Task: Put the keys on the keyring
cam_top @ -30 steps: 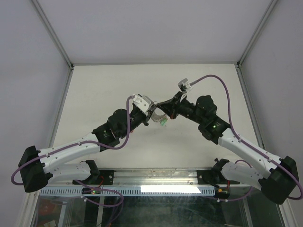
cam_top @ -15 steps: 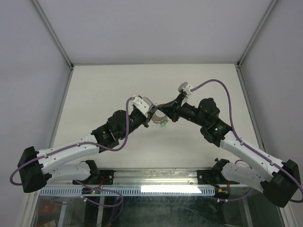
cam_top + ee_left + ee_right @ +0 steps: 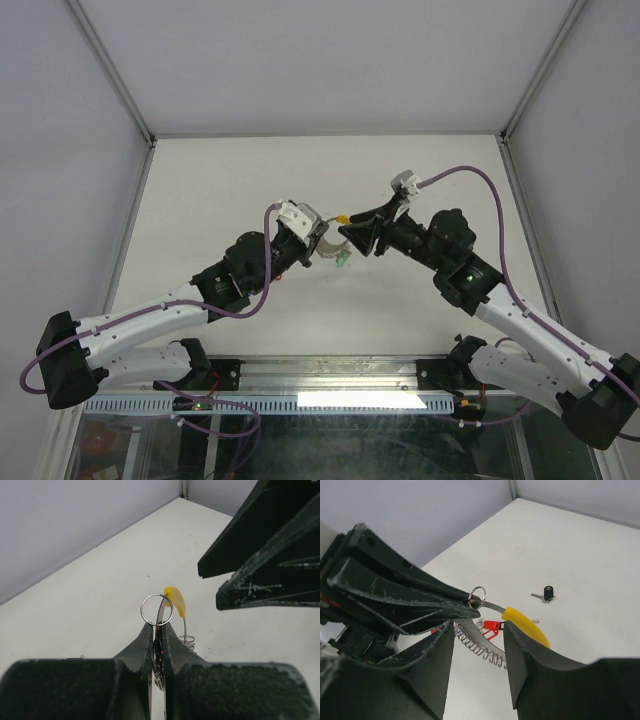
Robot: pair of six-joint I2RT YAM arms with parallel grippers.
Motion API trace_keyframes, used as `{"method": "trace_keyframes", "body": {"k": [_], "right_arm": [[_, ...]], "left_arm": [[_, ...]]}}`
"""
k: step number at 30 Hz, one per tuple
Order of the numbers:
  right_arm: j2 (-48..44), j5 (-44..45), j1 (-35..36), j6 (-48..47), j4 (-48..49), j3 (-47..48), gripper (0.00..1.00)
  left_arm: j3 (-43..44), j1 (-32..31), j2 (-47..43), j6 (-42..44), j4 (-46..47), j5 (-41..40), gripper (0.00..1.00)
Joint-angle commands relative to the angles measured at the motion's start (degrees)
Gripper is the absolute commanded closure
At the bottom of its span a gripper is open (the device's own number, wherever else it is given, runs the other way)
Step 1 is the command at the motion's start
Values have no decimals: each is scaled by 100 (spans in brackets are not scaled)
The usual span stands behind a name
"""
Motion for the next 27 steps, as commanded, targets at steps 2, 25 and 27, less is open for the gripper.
{"method": "trace_keyframes", "body": {"k": [2, 25, 27], "right_arm": [[196, 981, -12, 1076, -1011, 1059, 51], [1112, 173, -14, 2404, -899, 1572, 57], [1153, 130, -14, 2405, -905, 1590, 59]], "left_arm": [[141, 21, -207, 71, 309, -67, 100], [195, 21, -187, 35, 305, 41, 100], [204, 23, -172, 39, 304, 43, 100]]}}
